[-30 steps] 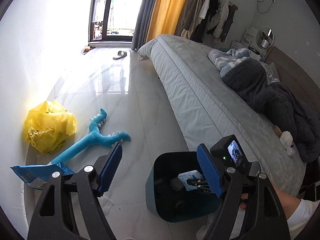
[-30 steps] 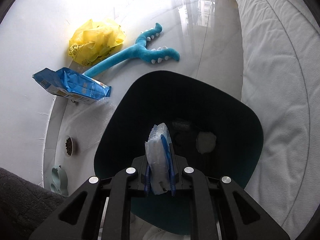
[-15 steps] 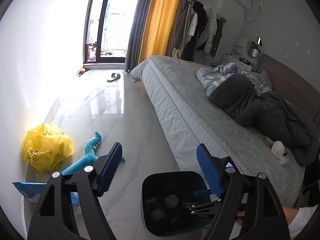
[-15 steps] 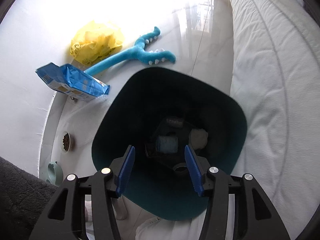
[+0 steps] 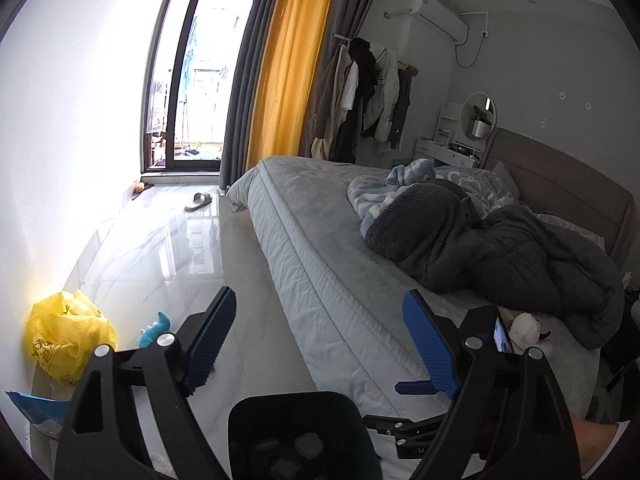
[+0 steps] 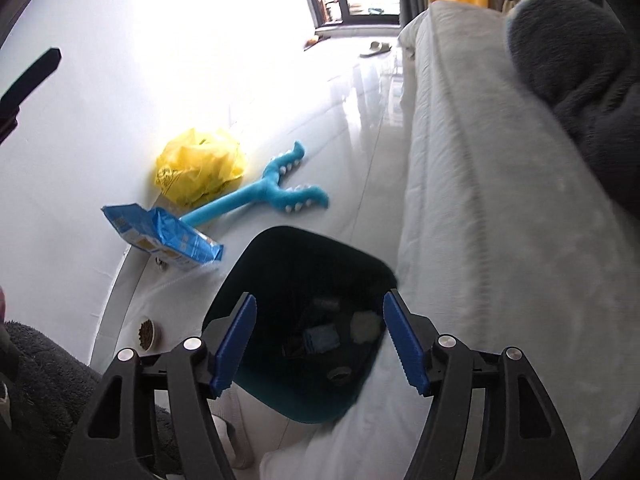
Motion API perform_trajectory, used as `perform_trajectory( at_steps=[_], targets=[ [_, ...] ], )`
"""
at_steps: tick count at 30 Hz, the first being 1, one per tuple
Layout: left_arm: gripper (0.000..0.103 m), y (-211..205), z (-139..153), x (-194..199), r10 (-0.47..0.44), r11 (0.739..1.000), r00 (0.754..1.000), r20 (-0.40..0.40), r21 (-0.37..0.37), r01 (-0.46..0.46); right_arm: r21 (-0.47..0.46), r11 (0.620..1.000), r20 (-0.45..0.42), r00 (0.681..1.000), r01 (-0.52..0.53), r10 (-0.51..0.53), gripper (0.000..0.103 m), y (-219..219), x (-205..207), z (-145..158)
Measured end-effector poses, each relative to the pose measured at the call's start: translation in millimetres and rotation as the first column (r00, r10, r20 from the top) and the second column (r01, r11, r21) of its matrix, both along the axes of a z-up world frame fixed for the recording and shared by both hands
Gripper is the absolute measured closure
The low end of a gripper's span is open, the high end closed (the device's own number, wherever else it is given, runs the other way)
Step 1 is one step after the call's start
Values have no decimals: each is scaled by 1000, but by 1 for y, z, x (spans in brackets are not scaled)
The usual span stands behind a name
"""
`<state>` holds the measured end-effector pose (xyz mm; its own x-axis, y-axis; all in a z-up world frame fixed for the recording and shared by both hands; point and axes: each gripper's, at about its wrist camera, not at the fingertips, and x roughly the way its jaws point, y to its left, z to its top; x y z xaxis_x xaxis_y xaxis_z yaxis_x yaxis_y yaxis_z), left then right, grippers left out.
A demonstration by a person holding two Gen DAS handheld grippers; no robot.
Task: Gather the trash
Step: 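Move both open grippers back to the trash on the bed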
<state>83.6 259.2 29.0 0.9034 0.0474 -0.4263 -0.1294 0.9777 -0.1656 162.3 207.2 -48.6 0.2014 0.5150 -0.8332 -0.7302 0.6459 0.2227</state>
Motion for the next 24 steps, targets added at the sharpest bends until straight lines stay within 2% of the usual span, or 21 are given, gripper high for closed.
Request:
perform_trajectory(
  at_steps=[8,24],
  targets=[
    [9,-39,-3,20,-62,998,998,13,-19,63,58,996,57,996,70,-73,32,-51,16,28],
    [9,-100,-17,56,-168,985,986,-4,-35,168,123,966,143,960,226,-242,32,-149,45,60]
  ],
)
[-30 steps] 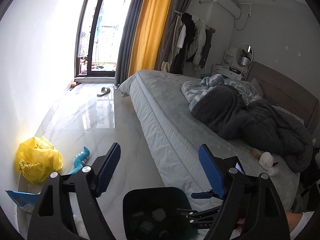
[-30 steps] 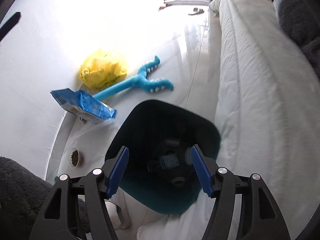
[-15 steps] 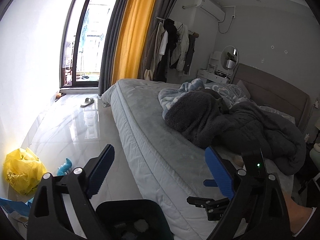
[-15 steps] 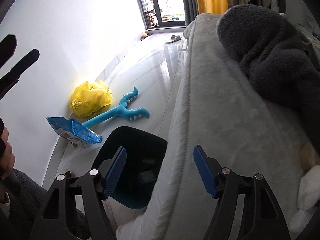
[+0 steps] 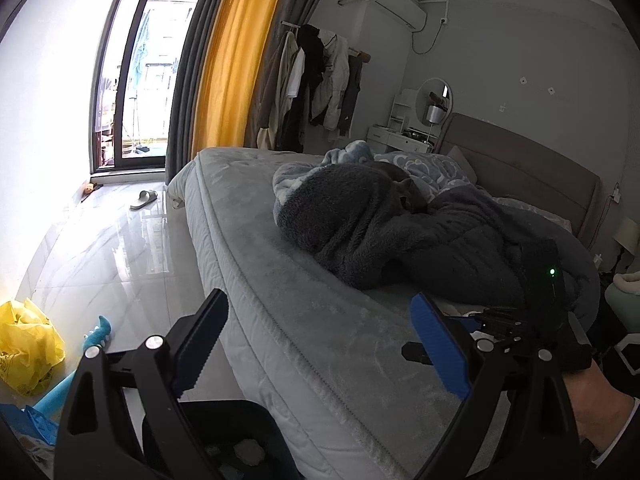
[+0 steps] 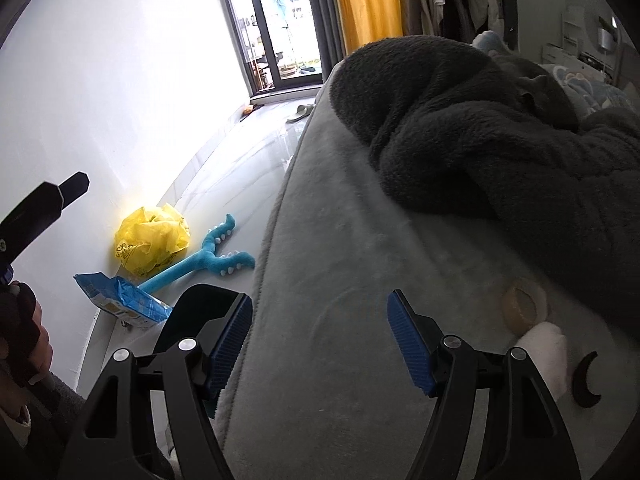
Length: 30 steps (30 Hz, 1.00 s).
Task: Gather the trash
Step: 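Move both open grippers back to the trash on the bed, then grasp the bubble-wrap piece with left gripper while right grasps a small black item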
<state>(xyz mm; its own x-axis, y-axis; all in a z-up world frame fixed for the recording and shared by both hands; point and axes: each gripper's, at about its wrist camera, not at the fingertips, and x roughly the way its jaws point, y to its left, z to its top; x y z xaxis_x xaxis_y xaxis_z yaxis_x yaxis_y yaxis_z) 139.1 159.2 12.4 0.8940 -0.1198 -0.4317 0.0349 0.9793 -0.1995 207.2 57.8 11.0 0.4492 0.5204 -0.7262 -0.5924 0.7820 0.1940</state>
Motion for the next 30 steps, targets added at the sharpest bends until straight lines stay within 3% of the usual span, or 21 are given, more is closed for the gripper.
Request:
perform_trajectory(
  at_steps=[9,14,30],
  targets=[
    [9,-41,-12,20,-65,998,998,-22,-15,64,-11,994,60,993,105,-104,32,-70,8,12],
    [9,-69,-19,27,-104,994,994,-29,22,104,-12,985,75,983,170,-169,32,-106,13,11],
    [9,-155,-55,55,-205,976,970,-130,44,212,-8,946,28,946,324,-324,32,-194,34,-34]
  ],
)
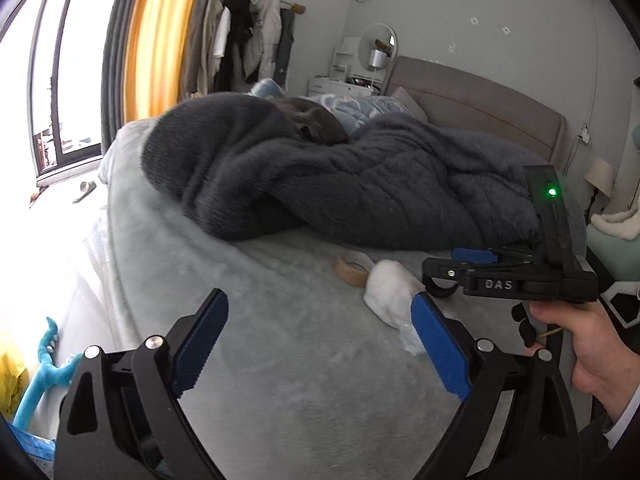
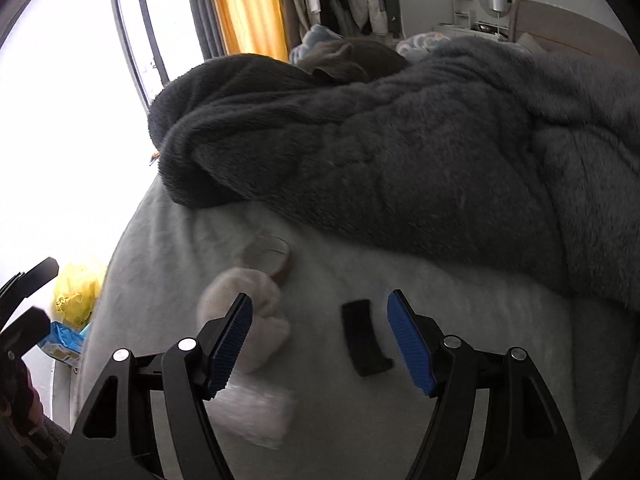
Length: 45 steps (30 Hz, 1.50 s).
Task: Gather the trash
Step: 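Grasp the bubble-wrap piece with left gripper while right grasps a small black item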
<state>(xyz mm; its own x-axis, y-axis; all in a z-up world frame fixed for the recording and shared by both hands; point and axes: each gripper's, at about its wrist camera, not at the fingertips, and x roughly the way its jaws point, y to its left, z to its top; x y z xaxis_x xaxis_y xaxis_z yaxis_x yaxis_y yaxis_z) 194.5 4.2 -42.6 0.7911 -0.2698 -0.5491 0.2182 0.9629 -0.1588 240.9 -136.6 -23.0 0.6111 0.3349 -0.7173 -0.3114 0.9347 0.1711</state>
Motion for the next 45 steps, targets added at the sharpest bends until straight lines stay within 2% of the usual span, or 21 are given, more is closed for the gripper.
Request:
perform_trajectory(
  at_steps=[4,5,10,17,24,26,28,35,45],
  targets=[
    [9,-19,-9,3,-31,1000,999,-29,-1,31,9,1000,-25,1000,-2,2,33,-10,7,-16],
    [9,-24,-11,4,-37,999,999,-38,-3,37,13,1000,-31,999,-6,7,39,-12,9,-20],
    [9,-46,-24,12,-57,998,994,-91,-10,56,35,998,-47,998,-50,52,51,-15,14,-28],
    [9,-73,-37,18,-84,996,988,-133,-9,83,23,995,-65,993,-99,101,62,-17,19,-41],
    [9,-100,-48,24,-90,996,979,-181,-17,88,32,992,-73,989,-124,126,69,-16,23,-46],
    [9,-107,-51,24,-83,996,979,-184,2,84,36,991,-76,989,-126,128,79,-17,24,-48],
    [9,-110,-55,26,-77,997,978,-193,7,79,48,990,-75,988,-130,133,81,-19,25,-47],
    [14,-114,-62,31,-56,998,975,-213,12,60,76,990,-55,991,-115,120,82,-33,19,-39],
    [23,-122,-70,43,-39,999,967,-251,22,46,68,994,-27,995,-89,91,82,-54,9,-19]
  ],
)
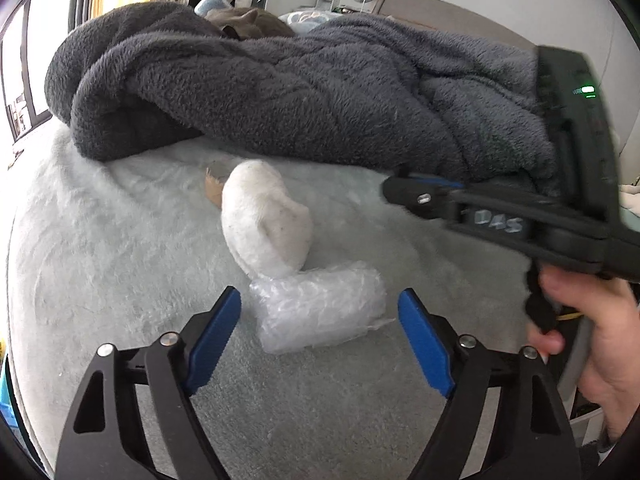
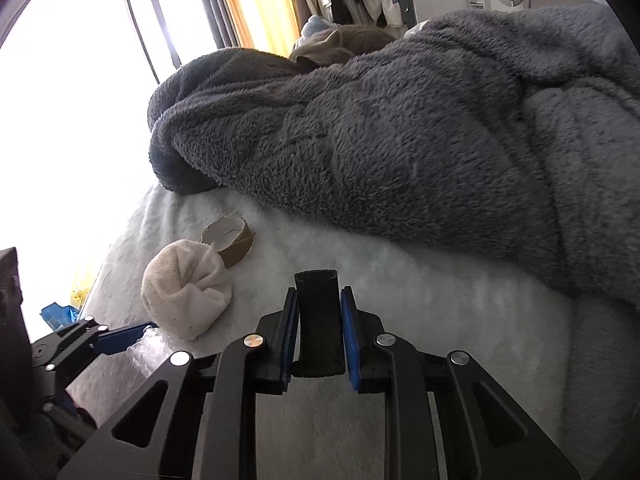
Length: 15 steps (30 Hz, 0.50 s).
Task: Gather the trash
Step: 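Grasp the bubble-wrap piece with left gripper while right grasps a small black item, then carry the bubble wrap and black item over the teal bin and release both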
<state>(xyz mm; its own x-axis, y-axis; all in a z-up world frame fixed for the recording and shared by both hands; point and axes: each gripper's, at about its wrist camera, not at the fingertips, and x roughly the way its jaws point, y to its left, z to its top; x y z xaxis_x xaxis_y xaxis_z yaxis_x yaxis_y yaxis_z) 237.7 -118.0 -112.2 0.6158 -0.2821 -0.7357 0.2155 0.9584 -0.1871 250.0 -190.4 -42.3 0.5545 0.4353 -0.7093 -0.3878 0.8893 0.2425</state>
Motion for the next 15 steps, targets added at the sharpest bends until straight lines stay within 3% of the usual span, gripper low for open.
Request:
perform_trajectory(
  at_steps=[4,15],
  targets=[
    [36,1,-3,5,8,1000,1000,-19,4,-8,9,1000,-8,1000,18,-18,82,-3,-7,6],
    [38,24,11,-18,-74,997,997,-4,-33,74,14,999,-4,999,45,-45,82,8,-40,29]
  ],
)
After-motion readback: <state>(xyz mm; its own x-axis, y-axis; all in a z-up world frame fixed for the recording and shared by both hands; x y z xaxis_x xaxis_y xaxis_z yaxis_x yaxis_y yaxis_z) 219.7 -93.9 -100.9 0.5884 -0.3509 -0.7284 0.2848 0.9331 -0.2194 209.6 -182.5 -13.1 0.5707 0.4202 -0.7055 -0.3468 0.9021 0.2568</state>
